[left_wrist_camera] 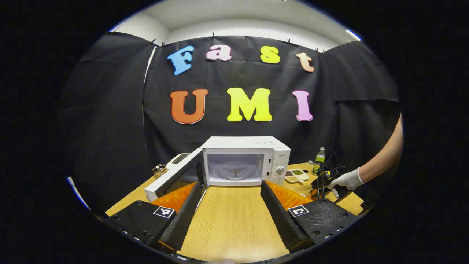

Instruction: Open the microwave oven with the left hand, put the food in, and close the microwave oven.

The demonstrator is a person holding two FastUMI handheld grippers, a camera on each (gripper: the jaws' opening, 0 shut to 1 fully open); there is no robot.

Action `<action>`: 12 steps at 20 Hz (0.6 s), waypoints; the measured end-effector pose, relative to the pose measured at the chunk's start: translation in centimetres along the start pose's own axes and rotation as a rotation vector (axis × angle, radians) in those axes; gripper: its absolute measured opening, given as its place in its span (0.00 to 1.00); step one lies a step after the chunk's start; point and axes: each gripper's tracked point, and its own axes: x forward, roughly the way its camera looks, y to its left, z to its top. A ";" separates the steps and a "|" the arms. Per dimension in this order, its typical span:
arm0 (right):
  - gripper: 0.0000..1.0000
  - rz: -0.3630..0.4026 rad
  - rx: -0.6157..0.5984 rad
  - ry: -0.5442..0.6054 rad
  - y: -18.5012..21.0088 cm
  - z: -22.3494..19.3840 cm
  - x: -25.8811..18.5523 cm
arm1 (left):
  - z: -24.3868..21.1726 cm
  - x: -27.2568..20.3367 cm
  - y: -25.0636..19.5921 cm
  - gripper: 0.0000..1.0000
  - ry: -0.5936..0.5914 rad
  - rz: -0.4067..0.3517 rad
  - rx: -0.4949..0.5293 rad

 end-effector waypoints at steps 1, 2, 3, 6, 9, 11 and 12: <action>0.00 0.012 0.035 -0.030 0.5 0.0 -0.3 | -0.4 0.2 0.9 0.96 0.005 -0.020 0.002; 0.00 0.021 0.064 -0.055 1.1 0.0 -0.8 | -0.7 0.3 1.7 0.97 0.009 -0.035 0.003; 0.04 0.032 0.092 -0.087 2.1 -0.2 -1.8 | -0.8 0.3 2.6 0.97 0.010 -0.051 0.007; 0.00 0.066 0.156 -0.179 5.7 0.2 -3.7 | -1.2 0.5 4.8 0.96 0.024 -0.085 0.010; 0.04 0.110 0.146 -0.293 10.5 1.4 -4.4 | -1.5 1.0 6.6 0.98 0.052 -0.104 0.008; 0.04 0.192 0.190 -0.365 14.3 2.3 -4.5 | -1.7 1.2 7.8 0.98 0.076 -0.100 0.011; 0.04 0.232 0.234 -0.390 15.9 2.7 -4.3 | -1.7 1.2 8.3 0.97 0.084 -0.099 0.009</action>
